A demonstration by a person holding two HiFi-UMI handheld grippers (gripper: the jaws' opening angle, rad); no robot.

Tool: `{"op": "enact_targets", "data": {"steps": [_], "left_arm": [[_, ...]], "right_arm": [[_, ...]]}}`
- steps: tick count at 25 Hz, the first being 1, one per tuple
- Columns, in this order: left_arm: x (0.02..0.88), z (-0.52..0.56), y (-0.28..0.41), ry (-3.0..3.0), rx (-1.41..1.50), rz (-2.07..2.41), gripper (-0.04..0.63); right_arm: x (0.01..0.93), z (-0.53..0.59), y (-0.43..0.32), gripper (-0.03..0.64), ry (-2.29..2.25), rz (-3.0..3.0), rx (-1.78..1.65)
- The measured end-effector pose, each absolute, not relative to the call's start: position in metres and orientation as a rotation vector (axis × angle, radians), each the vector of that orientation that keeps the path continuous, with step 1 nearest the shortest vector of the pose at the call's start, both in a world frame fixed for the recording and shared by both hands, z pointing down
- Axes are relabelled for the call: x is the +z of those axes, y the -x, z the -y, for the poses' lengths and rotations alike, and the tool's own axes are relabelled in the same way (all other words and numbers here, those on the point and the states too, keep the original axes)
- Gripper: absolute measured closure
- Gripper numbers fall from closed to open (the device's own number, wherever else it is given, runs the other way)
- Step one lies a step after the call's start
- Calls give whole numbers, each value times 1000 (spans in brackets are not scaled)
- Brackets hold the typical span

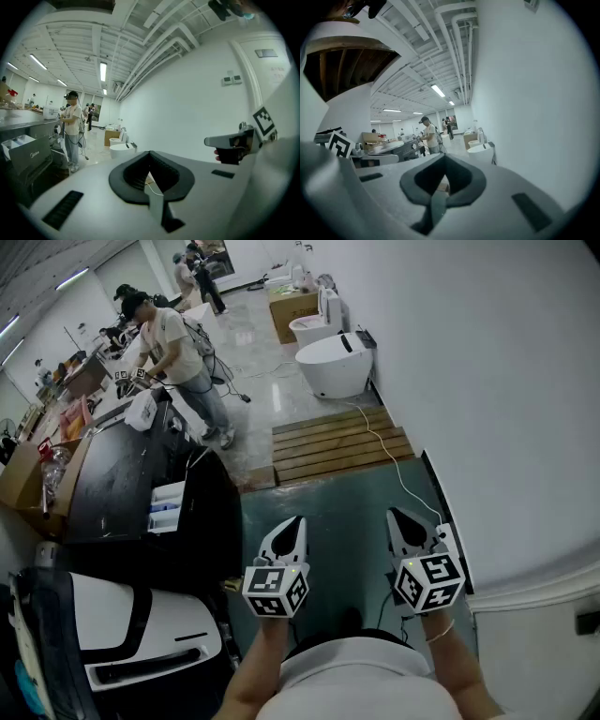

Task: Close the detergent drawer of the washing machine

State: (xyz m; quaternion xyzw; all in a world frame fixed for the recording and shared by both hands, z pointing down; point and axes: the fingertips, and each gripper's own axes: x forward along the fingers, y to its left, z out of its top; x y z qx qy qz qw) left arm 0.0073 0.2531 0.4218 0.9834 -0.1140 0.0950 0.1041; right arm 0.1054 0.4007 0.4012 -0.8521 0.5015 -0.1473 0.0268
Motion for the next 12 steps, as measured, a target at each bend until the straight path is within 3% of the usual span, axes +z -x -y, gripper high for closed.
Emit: {"op": "enact_targets", "data": {"steps": [9,12], "left_arm": [[430,-251,-16,-2894,323,362,598],[433,-247,-18,-2885,335,379,562]], "right_arm": [[402,-399,-114,615,2555,-1570,-426],[405,-395,-118,614,2542,-1569,-441]]}}
